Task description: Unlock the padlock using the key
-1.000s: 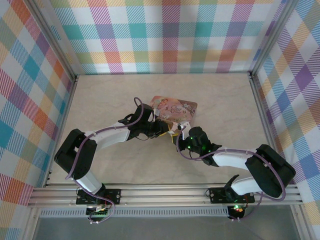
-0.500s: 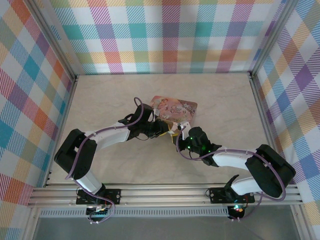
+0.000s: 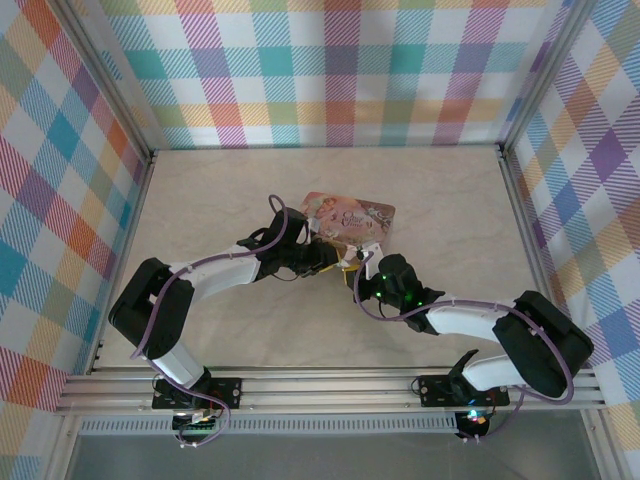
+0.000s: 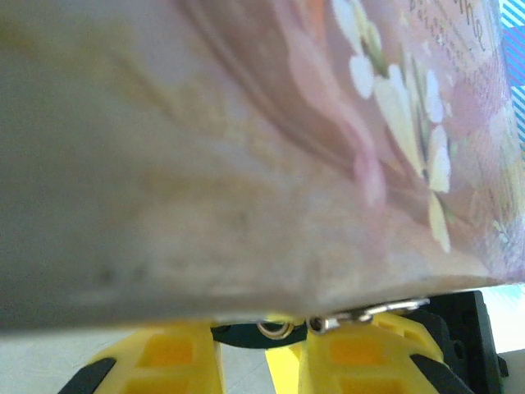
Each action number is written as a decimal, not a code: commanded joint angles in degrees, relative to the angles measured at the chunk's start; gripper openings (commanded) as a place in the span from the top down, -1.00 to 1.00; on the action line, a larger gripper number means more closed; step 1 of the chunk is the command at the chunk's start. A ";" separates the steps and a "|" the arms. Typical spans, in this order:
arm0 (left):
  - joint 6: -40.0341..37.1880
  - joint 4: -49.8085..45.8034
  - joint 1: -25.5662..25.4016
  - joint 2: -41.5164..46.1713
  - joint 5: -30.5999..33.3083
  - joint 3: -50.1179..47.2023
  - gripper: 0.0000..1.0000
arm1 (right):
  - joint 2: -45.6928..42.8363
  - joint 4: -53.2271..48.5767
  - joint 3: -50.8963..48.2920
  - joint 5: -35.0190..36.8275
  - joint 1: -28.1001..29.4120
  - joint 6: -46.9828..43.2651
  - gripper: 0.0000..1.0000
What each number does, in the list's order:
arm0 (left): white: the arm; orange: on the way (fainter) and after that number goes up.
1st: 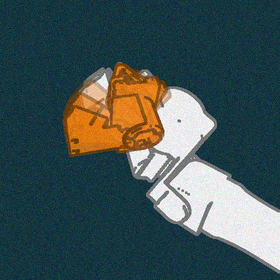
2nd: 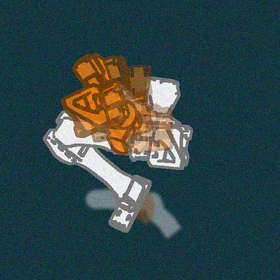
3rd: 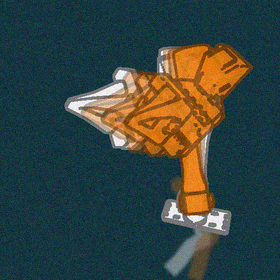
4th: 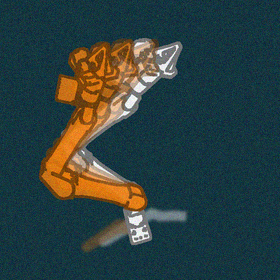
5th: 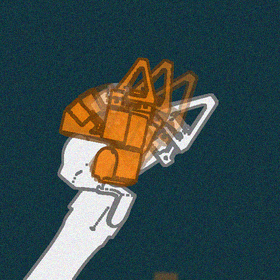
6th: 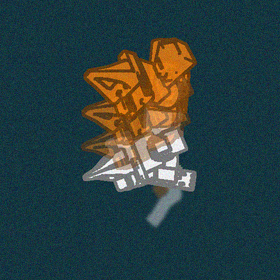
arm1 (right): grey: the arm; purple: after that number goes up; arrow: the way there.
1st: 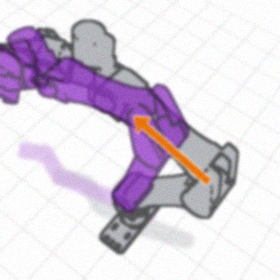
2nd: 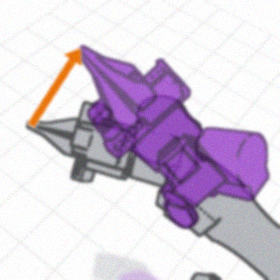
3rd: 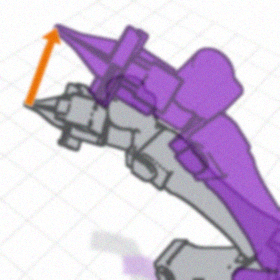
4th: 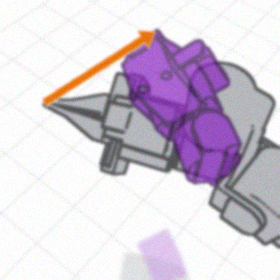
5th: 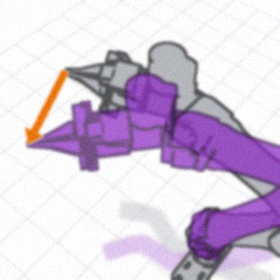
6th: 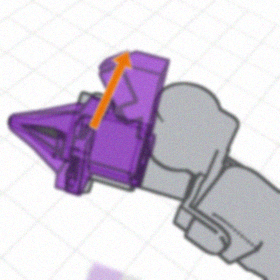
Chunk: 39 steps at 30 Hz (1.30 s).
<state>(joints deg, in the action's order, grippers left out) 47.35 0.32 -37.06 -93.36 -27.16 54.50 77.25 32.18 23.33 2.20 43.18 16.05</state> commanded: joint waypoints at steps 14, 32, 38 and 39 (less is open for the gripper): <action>1.43 0.96 -1.35 0.56 -2.98 1.46 0.79 | 4.59 9.25 3.64 1.33 0.06 -2.43 0.97; 1.51 0.49 -1.65 0.60 -2.86 1.22 0.79 | 8.16 11.25 9.69 -2.59 -2.83 -5.12 0.97; 1.93 1.83 -1.70 -1.14 -2.99 1.23 0.79 | 9.91 11.15 7.63 -2.70 -2.84 -3.78 0.97; 2.02 2.03 -1.66 -1.61 -3.00 1.23 0.79 | 10.10 11.15 7.23 -2.80 -2.81 -3.48 0.97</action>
<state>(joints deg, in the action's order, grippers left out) 48.23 1.87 -36.93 -93.80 -21.96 55.02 86.61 37.26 28.73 -0.69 40.80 11.57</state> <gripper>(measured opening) 0.212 0.057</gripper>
